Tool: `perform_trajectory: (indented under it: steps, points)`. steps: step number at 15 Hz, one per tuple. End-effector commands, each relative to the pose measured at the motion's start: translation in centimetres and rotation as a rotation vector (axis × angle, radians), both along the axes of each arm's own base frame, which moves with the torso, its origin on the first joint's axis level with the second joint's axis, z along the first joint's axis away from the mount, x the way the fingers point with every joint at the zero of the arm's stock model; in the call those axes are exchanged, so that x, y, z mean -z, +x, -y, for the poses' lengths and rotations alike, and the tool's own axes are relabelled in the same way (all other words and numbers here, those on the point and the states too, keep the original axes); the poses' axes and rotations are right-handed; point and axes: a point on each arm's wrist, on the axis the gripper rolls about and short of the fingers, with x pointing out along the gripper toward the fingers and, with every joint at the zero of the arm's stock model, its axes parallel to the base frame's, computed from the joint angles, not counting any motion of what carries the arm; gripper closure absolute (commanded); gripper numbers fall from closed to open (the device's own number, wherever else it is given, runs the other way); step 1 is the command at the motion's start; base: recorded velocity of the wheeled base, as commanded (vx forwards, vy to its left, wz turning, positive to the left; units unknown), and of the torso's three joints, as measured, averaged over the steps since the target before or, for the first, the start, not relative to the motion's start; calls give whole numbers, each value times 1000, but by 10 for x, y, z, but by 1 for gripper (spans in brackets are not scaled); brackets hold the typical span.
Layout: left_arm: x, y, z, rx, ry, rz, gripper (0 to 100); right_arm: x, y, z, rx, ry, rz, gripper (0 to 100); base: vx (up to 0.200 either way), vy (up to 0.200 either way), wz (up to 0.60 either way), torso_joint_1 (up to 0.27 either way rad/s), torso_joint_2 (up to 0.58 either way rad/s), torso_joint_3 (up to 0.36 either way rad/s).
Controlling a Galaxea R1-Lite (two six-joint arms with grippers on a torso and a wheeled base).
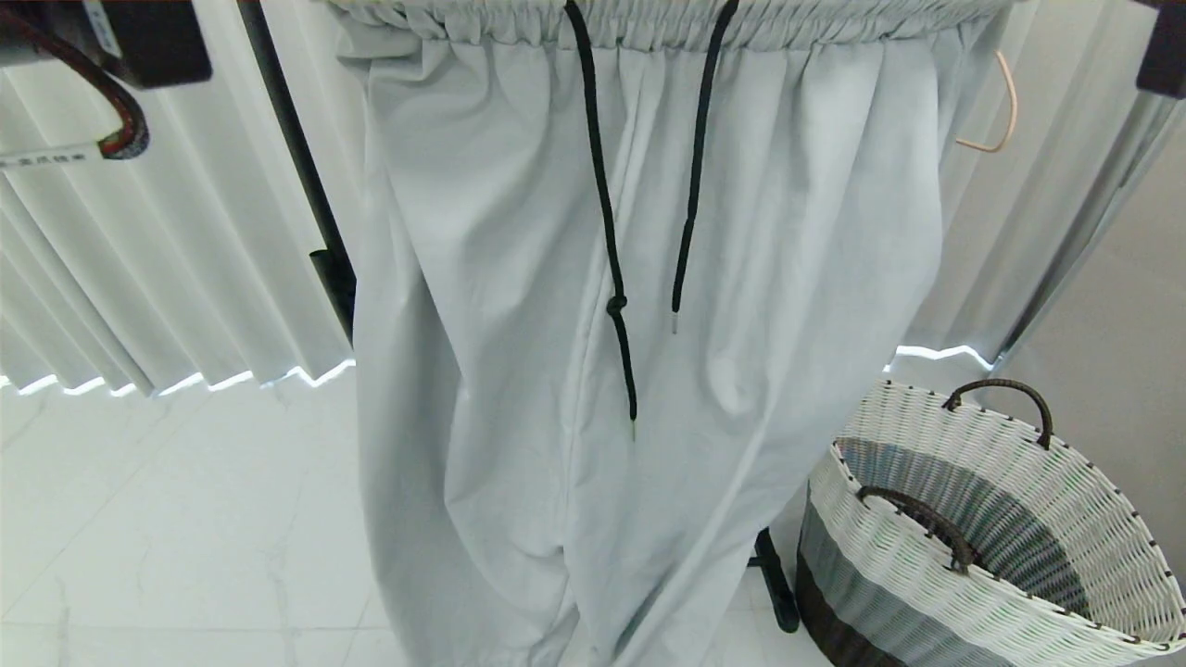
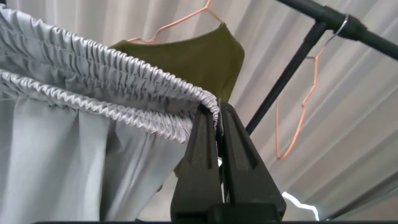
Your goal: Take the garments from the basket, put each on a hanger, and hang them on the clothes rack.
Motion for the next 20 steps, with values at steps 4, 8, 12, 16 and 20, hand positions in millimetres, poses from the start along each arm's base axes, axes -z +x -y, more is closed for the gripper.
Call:
perform_trajectory:
  steps: [4, 8, 12, 16, 20]
  points:
    - [0, -19, 24, 30, -4, -15, 100, -5, -12, 13, -1, -13, 4, 100, 0, 0, 0, 0, 0, 0]
    - [-8, -9, 39, 7, -40, -4, 100, -8, -62, 60, -89, -131, -89, 100, 0, 0, 0, 0, 0, 0]
    - [-10, 12, 65, -13, -48, 1, 100, 1, -89, 66, -323, -239, -137, 100, 0, 0, 0, 0, 0, 0]
    - [-15, 20, 67, -45, -51, 6, 100, 3, -88, 51, -368, -269, -145, 100, 0, 0, 0, 0, 0, 0]
    - [-14, -3, 34, -44, 18, -74, 100, 1, -80, 55, -239, -247, -153, 100, 0, 0, 0, 0, 0, 0]
